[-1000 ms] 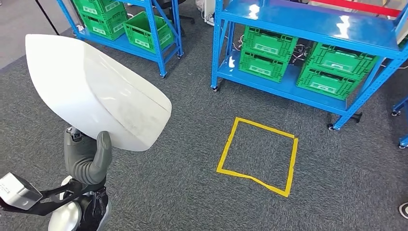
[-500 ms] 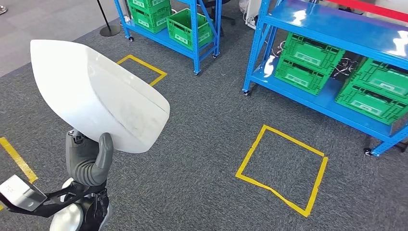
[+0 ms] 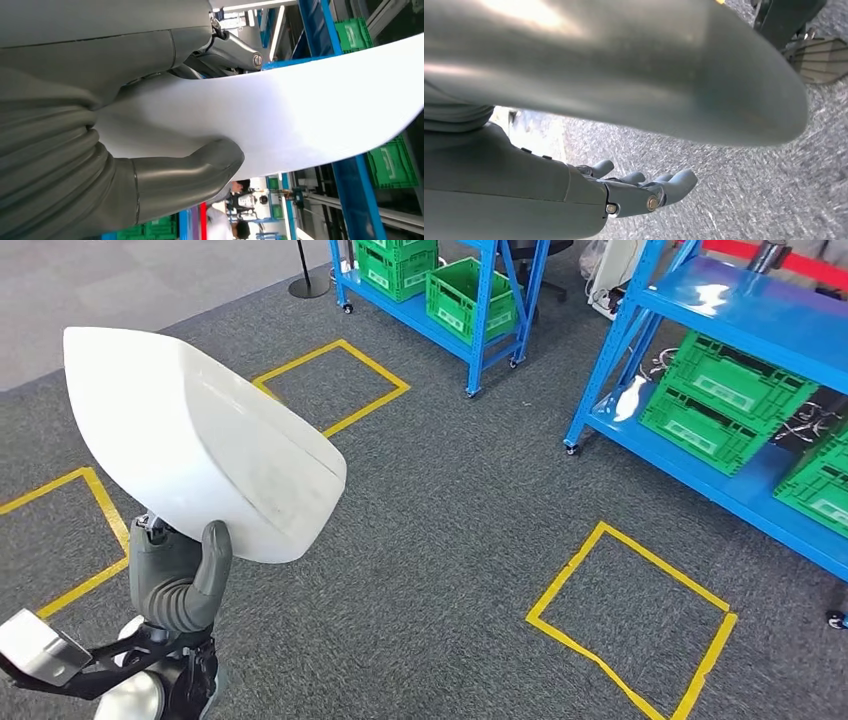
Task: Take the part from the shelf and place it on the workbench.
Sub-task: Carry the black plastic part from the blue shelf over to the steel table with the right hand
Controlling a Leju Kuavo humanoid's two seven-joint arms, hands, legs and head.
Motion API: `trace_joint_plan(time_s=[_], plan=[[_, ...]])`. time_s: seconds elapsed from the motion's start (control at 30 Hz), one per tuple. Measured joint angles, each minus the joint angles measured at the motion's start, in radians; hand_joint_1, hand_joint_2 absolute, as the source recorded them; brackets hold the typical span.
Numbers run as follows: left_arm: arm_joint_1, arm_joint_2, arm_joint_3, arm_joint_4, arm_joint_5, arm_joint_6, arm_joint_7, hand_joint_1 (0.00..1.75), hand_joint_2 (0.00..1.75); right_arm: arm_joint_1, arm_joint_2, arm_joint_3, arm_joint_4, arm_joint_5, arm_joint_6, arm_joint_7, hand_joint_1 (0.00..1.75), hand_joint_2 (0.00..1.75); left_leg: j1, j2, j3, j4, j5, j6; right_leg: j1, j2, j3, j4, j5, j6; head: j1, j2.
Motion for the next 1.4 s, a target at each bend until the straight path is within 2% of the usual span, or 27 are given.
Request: trace_joint_plan(time_s=[0.07, 0.13, 0.17, 0.2, 0.27, 0.33, 0.4, 0.5, 0.57, 0.63, 0.7, 0.73, 0.77, 0.8, 0.87, 0.9, 0.93, 1.0, 1.03, 1.07, 1.13, 1.2, 1.23, 1.27, 1.3, 1.37, 1.4], plan=[[0.001, -0.002, 0.0, -0.01, -0.004, -0.006, 0.006, 1.75, 1.75, -0.001, 0.003, 0.0, 0.0, 0.0, -0.002, 0.0, 0.0, 0.0, 0.004, -0.025, 0.002, -0.006, 0.008, 0.014, -0.005, 0.055, -0.018, 0.055, -0.042, 0.008, 0.004, 0.0], [0.002, -0.004, 0.0, -0.014, -0.009, -0.013, 0.012, 1.75, 1.75, 0.001, 0.004, 0.0, 0.0, 0.0, -0.002, 0.002, 0.0, 0.0, 0.003, -0.052, -0.003, -0.007, 0.013, 0.022, -0.004, 0.114, -0.079, 0.187, -0.111, 0.008, 0.009, 0.0], [0.003, -0.005, 0.0, -0.015, -0.012, -0.015, 0.016, 1.75, 1.75, 0.002, 0.004, 0.0, 0.0, 0.0, -0.002, 0.005, 0.0, 0.0, 0.001, -0.068, -0.005, -0.006, 0.014, 0.024, -0.003, 0.125, -0.112, 0.251, -0.135, 0.006, 0.01, 0.0], [0.005, -0.006, 0.0, -0.015, -0.016, -0.016, 0.021, 1.75, 1.75, 0.003, 0.005, 0.0, 0.0, 0.001, -0.002, 0.008, 0.0, 0.0, -0.001, -0.084, -0.006, -0.005, 0.014, 0.024, -0.002, 0.128, -0.133, 0.286, -0.139, 0.004, 0.01, 0.0], [0.008, -0.008, 0.0, -0.02, -0.022, -0.016, 0.032, 1.75, 1.75, 0.002, 0.005, 0.0, 0.0, 0.002, -0.002, 0.013, 0.0, 0.0, -0.002, -0.115, -0.007, -0.001, 0.014, 0.024, 0.0, 0.134, -0.122, 0.244, -0.091, -0.003, 0.01, 0.0], [0.009, -0.012, 0.0, -0.032, -0.028, -0.016, 0.042, 1.75, 1.75, 0.0, 0.005, 0.0, 0.0, 0.003, -0.002, 0.017, 0.0, 0.0, -0.002, -0.144, -0.009, 0.004, 0.013, 0.019, 0.001, 0.171, -0.062, 0.103, -0.022, -0.011, 0.01, 0.0], [0.01, -0.016, 0.0, -0.043, -0.032, -0.016, 0.049, 1.75, 1.75, -0.003, 0.006, 0.001, 0.0, 0.004, -0.002, 0.02, 0.0, 0.0, -0.002, -0.168, -0.015, 0.007, 0.014, 0.006, 0.003, 0.198, -0.027, 0.018, 0.008, -0.017, 0.01, 0.0], [0.014, -0.017, 0.004, -0.055, -0.034, -0.016, 0.054, 1.75, 1.75, -0.009, 0.009, 0.001, 0.0, 0.004, -0.002, 0.023, 0.0, 0.0, 0.0, -0.187, -0.023, 0.0, 0.021, -0.016, 0.006, 0.171, -0.025, 0.008, 0.015, -0.034, 0.01, 0.0], [0.015, -0.017, 0.009, -0.061, -0.035, -0.017, 0.055, 1.75, 1.75, -0.011, 0.012, 0.001, 0.0, 0.004, -0.002, 0.023, 0.0, 0.0, -0.004, -0.143, -0.044, 0.038, -0.005, -0.023, 0.002, 0.147, -0.022, -0.002, 0.021, -0.048, 0.005, 0.0], [0.016, -0.017, 0.013, -0.065, -0.036, -0.022, 0.057, 1.75, 1.75, -0.009, 0.012, 0.001, 0.0, 0.004, -0.002, 0.026, 0.0, 0.0, -0.005, -0.078, -0.098, 0.156, -0.073, -0.03, 0.005, 0.12, -0.021, -0.005, 0.021, -0.057, -0.001, 0.0], [0.025, -0.017, 0.015, -0.065, -0.037, -0.031, 0.058, 1.75, 1.75, -0.006, 0.012, 0.001, 0.0, 0.003, -0.002, 0.028, 0.0, 0.0, -0.002, -0.054, -0.148, 0.266, -0.118, -0.035, 0.009, 0.088, -0.021, -0.005, 0.019, -0.059, -0.002, 0.0], [0.03, -0.017, 0.016, -0.065, -0.038, -0.035, 0.057, 1.75, 1.75, -0.005, 0.012, 0.001, 0.0, 0.002, -0.003, 0.027, 0.0, 0.0, -0.001, -0.05, -0.147, 0.271, -0.112, -0.037, 0.009, 0.073, -0.02, -0.005, 0.018, -0.059, -0.002, 0.0], [0.033, -0.017, 0.016, -0.065, -0.039, -0.039, 0.056, 1.75, 1.75, -0.005, 0.013, 0.001, 0.0, 0.001, -0.003, 0.025, 0.0, 0.0, 0.0, -0.043, -0.125, 0.236, -0.089, -0.037, 0.01, 0.058, -0.019, -0.005, 0.017, -0.058, -0.002, 0.0], [0.035, -0.017, 0.016, -0.065, -0.04, -0.042, 0.055, 1.75, 1.75, -0.005, 0.014, 0.001, 0.0, 0.001, -0.004, 0.023, 0.0, 0.0, 0.0, -0.029, -0.086, 0.168, -0.058, -0.036, 0.01, 0.044, -0.017, -0.004, 0.015, -0.055, -0.002, 0.0], [0.035, -0.018, 0.016, -0.066, -0.041, -0.046, 0.054, 1.75, 1.75, -0.006, 0.015, 0.001, 0.0, 0.001, -0.004, 0.019, 0.0, 0.0, -0.004, 0.019, -0.012, 0.041, -0.013, -0.026, 0.014, 0.022, -0.01, -0.003, 0.009, -0.046, -0.001, 0.0], [0.035, -0.018, 0.016, -0.067, -0.042, -0.046, 0.053, 1.75, 1.75, -0.006, 0.016, 0.001, 0.0, 0.001, -0.005, 0.018, 0.0, 0.0, -0.006, 0.033, 0.006, 0.008, -0.004, -0.019, 0.016, 0.012, -0.006, -0.002, 0.006, -0.04, 0.0, 0.0], [0.035, -0.019, 0.017, -0.068, -0.042, -0.046, 0.053, 1.75, 1.75, -0.006, 0.016, 0.001, 0.0, 0.001, -0.005, 0.018, 0.0, 0.0, -0.009, 0.037, 0.01, -0.002, -0.003, -0.012, 0.017, 0.002, -0.003, -0.002, 0.003, -0.034, 0.001, 0.0], [0.036, -0.019, 0.017, -0.071, -0.043, -0.047, 0.053, 1.75, 1.75, -0.009, 0.017, 0.001, 0.0, 0.001, -0.005, 0.017, 0.0, 0.0, -0.009, 0.01, 0.007, -0.005, 0.002, 0.0, 0.013, -0.012, 0.003, -0.002, 0.0, -0.022, 0.002, 0.0], [0.036, -0.02, 0.018, -0.074, -0.044, -0.048, 0.053, 1.75, 1.75, -0.011, 0.018, 0.001, 0.0, 0.0, -0.005, 0.017, 0.0, 0.0, -0.007, -0.002, 0.007, -0.009, 0.005, 0.007, 0.01, 0.005, 0.003, 0.006, -0.009, -0.015, 0.003, 0.0], [0.034, -0.022, 0.019, -0.076, -0.045, -0.05, 0.054, 1.75, 1.75, -0.012, 0.019, 0.001, 0.0, 0.0, -0.005, 0.017, 0.0, 0.0, -0.005, -0.015, 0.009, -0.012, 0.009, 0.013, 0.007, 0.036, -0.006, 0.032, -0.028, -0.01, 0.004, 0.0], [0.03, -0.028, 0.019, -0.078, -0.045, -0.055, 0.058, 1.75, 1.75, -0.012, 0.019, 0.001, 0.0, -0.002, -0.006, 0.017, 0.0, 0.0, -0.002, -0.041, 0.008, -0.015, 0.014, 0.022, 0.004, 0.108, -0.058, 0.148, -0.091, -0.004, 0.009, 0.0], [0.025, -0.035, 0.019, -0.075, -0.046, -0.062, 0.066, 1.75, 1.75, -0.007, 0.019, 0.0, 0.0, -0.005, -0.008, 0.017, 0.0, 0.0, -0.003, -0.072, 0.004, -0.013, 0.016, 0.025, 0.004, 0.128, -0.124, 0.273, -0.136, -0.003, 0.012, 0.0], [0.022, -0.037, 0.019, -0.073, -0.046, -0.065, 0.07, 1.75, 1.75, -0.004, 0.019, 0.0, 0.0, -0.007, -0.009, 0.018, 0.0, 0.0, -0.003, -0.089, 0.002, -0.011, 0.016, 0.025, 0.004, 0.13, -0.138, 0.294, -0.131, -0.004, 0.012, 0.0], [0.019, -0.039, 0.019, -0.072, -0.046, -0.067, 0.074, 1.75, 1.75, -0.003, 0.019, 0.0, 0.0, -0.008, -0.01, 0.018, 0.0, 0.0, -0.003, -0.105, 0.002, -0.008, 0.016, 0.024, 0.003, 0.132, -0.132, 0.272, -0.105, -0.005, 0.012, 0.0], [0.014, -0.041, 0.019, -0.07, -0.046, -0.068, 0.076, 1.75, 1.75, -0.003, 0.019, 0.0, 0.0, -0.009, -0.011, 0.018, 0.0, 0.0, -0.003, -0.12, 0.002, -0.005, 0.015, 0.022, 0.001, 0.138, -0.109, 0.213, -0.066, -0.006, 0.012, 0.0], [0.008, -0.043, 0.019, -0.067, -0.046, -0.068, 0.075, 1.75, 1.75, -0.004, 0.019, 0.0, 0.0, -0.009, -0.012, 0.017, 0.0, 0.0, -0.002, -0.148, -0.001, 0.002, 0.014, 0.013, -0.003, 0.174, -0.05, 0.077, -0.006, -0.008, 0.012, 0.0], [0.007, -0.044, 0.019, -0.065, -0.046, -0.068, 0.073, 1.75, 1.75, -0.004, 0.019, 0.0, 0.0, -0.01, -0.012, 0.017, 0.0, 0.0, -0.002, -0.159, -0.005, 0.005, 0.013, 0.006, -0.004, 0.187, -0.033, 0.036, 0.007, -0.01, 0.012, 0.0]])
